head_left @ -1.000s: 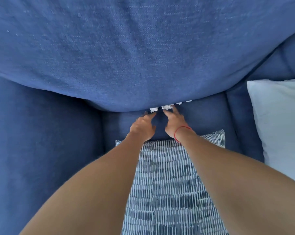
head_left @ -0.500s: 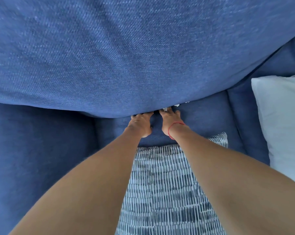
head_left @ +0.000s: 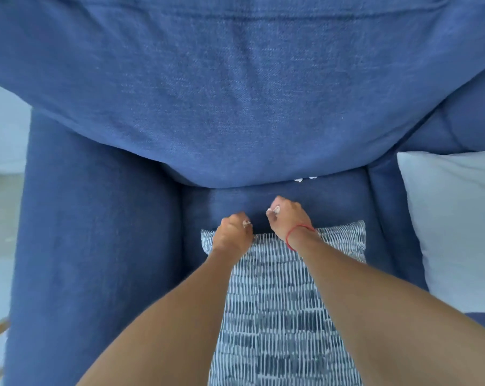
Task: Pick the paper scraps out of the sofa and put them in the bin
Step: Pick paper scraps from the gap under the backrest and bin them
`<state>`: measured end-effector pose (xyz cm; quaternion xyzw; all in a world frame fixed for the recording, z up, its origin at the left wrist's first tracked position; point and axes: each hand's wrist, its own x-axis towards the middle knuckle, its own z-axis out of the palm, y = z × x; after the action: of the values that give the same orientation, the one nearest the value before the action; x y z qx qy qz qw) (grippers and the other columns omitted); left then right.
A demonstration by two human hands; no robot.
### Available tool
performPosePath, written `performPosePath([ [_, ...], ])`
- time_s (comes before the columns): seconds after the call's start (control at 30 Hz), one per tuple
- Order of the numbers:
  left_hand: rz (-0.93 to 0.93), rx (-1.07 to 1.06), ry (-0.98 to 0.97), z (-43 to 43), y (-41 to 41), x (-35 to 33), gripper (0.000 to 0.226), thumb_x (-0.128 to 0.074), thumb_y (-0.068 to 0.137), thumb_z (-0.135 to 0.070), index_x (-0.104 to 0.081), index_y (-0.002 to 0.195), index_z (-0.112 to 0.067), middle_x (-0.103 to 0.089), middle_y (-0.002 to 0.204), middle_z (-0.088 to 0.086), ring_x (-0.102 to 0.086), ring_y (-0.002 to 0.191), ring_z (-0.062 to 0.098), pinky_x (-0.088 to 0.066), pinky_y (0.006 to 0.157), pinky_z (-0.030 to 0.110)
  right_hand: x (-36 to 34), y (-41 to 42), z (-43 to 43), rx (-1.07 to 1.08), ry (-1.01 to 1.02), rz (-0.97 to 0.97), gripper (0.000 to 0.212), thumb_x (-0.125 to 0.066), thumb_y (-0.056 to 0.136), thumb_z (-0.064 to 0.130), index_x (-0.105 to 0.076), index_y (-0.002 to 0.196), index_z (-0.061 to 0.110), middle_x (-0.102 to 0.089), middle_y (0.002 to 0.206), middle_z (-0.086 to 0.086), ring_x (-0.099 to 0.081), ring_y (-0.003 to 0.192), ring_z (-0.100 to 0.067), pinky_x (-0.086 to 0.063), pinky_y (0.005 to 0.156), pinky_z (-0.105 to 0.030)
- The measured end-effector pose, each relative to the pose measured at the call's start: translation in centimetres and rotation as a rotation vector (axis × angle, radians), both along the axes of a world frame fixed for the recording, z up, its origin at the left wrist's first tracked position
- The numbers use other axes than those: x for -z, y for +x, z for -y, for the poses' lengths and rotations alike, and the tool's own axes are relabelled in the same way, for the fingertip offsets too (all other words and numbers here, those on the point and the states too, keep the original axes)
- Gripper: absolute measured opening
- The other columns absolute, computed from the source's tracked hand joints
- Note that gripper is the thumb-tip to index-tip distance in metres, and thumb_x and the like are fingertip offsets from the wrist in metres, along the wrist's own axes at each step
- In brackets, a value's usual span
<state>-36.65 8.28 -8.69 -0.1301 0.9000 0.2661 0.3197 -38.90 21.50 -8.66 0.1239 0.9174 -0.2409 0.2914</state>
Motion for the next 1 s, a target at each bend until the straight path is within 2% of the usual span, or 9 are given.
performPosePath([
  [0.1,-0.081,-0.036,0.006,2.0,0.8,-2.8,0.024,-0.041,0.096,-0.024,-0.057,0.11,-0.014,-0.064,0.108,0.013,-0.065,0.092,0.033,-0.054,0.08,0.041,-3.1,0.7,2.0,0.035,-0.048,-0.073,0.021,-0.046,0.097,0.026,-0.055,0.109,0.011,-0.064,0.112,-0.017,-0.06,0.104,-0.037,-0.047,0.078,-0.036],
  [0.27,-0.275,-0.208,0.044,8.2,1.9,-7.4,0.037,-0.042,0.098,-0.026,-0.047,0.133,-0.016,-0.064,0.109,0.011,-0.062,0.099,0.032,-0.05,0.082,0.038,-7.2,1.0,8.3,0.018,-0.121,-0.158,0.03,-0.044,0.097,0.021,-0.056,0.121,0.008,-0.06,0.123,-0.019,-0.054,0.116,-0.039,-0.046,0.093,-0.04],
  [0.37,-0.456,-0.39,0.073,13.7,2.9,-9.4,0.023,-0.049,0.095,-0.025,-0.061,0.111,-0.012,-0.069,0.091,0.008,-0.065,0.085,0.029,-0.053,0.076,0.035,-8.5,1.0,14.3,-0.117,-0.173,-0.24,0.022,-0.046,0.091,0.013,-0.066,0.095,0.005,-0.068,0.1,-0.019,-0.059,0.097,-0.041,-0.051,0.081,-0.039],
  [0.47,-0.602,-0.595,0.134,19.3,4.2,-11.0,0.017,-0.05,0.095,-0.023,-0.063,0.096,-0.011,-0.063,0.079,0.001,-0.057,0.072,0.02,-0.049,0.071,0.035,-10.1,1.6,21.0,-0.192,-0.244,-0.287,0.025,-0.046,0.089,0.012,-0.055,0.066,0.009,-0.061,0.075,-0.014,-0.05,0.074,-0.036,-0.041,0.063,-0.033],
  [0.6,-0.711,-0.708,0.052,25.9,6.5,-11.8,0.019,-0.049,0.096,-0.021,-0.065,0.099,-0.011,-0.063,0.102,0.005,-0.052,0.083,0.014,-0.038,0.076,0.02,-11.8,3.2,28.2,-0.22,-0.374,-0.357,0.026,-0.046,0.091,0.018,-0.06,0.074,0.004,-0.064,0.076,-0.016,-0.046,0.071,-0.03,-0.043,0.065,-0.036],
  [0.7,-0.708,-0.854,-0.027,30.7,9.7,-11.9,0.023,-0.052,0.095,-0.019,-0.067,0.106,-0.006,-0.057,0.112,0.013,-0.055,0.091,0.022,-0.035,0.08,0.017,-12.6,5.0,33.1,-0.304,-0.435,-0.346,0.036,-0.048,0.091,0.017,-0.046,0.056,0.013,-0.046,0.061,-0.005,-0.039,0.067,-0.025,-0.035,0.06,-0.033],
  [0.77,-0.653,-0.945,-0.074,33.4,12.2,-11.7,0.024,-0.053,0.093,-0.019,-0.067,0.106,-0.004,-0.058,0.114,0.014,-0.058,0.096,0.025,-0.036,0.082,0.018,-12.9,6.2,35.9,-0.377,-0.449,-0.323,0.037,-0.05,0.093,0.017,-0.048,0.057,0.013,-0.047,0.074,-0.005,-0.046,0.071,-0.026,-0.038,0.064,-0.03],
  [0.87,-0.57,-1.004,-0.127,36.7,15.6,-11.0,0.027,-0.052,0.09,-0.019,-0.065,0.104,0.001,-0.062,0.109,0.021,-0.059,0.103,0.034,-0.044,0.088,0.035,-12.6,8.5,39.9,-0.469,-0.447,-0.274,0.028,-0.05,0.093,0.014,-0.064,0.077,-0.005,-0.057,0.097,-0.018,-0.057,0.084,-0.033,-0.049,0.077,-0.039],
  [1.0,-0.496,-1.14,-0.125,38.9,19.5,-10.6,0.025,-0.053,0.089,-0.016,-0.055,0.112,-0.008,-0.062,0.108,0.014,-0.058,0.102,0.029,-0.047,0.088,0.038,-11.7,12.1,44.2,-0.57,-0.436,-0.21,0.016,-0.05,0.089,0.005,-0.066,0.088,0.004,-0.061,0.107,-0.014,-0.06,0.094,-0.029,-0.053,0.083,-0.038],
])
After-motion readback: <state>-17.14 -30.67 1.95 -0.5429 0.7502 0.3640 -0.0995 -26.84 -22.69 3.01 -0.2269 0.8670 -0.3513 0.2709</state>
